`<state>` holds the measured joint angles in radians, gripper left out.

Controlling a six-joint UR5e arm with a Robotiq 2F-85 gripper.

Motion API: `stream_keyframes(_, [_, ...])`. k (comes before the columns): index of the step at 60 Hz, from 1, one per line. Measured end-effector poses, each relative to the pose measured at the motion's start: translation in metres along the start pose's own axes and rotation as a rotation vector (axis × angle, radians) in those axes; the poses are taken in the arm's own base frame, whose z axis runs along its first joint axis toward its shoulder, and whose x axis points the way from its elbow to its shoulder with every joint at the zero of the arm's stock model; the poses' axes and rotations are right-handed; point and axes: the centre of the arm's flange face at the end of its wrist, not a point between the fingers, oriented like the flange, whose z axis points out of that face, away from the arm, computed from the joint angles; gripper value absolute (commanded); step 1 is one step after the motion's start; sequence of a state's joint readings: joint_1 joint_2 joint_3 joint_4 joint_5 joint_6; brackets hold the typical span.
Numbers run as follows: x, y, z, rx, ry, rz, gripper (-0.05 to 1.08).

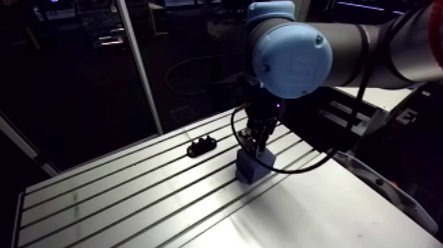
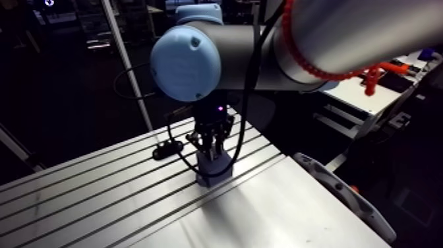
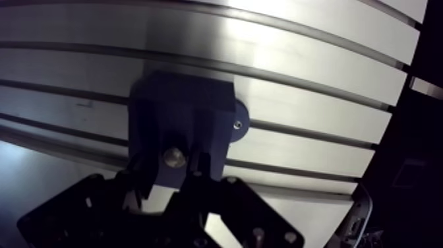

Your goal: Pick up the M10 bolt and insert it into the hex recess until seated.

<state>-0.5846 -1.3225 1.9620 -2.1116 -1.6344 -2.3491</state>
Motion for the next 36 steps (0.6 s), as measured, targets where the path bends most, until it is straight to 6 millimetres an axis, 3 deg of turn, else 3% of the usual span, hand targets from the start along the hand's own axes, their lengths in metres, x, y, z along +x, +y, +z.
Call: stream_keyframes(36, [0.0,-0.0008,0.0003,-0.001,-0.001,-0.001,0.66])
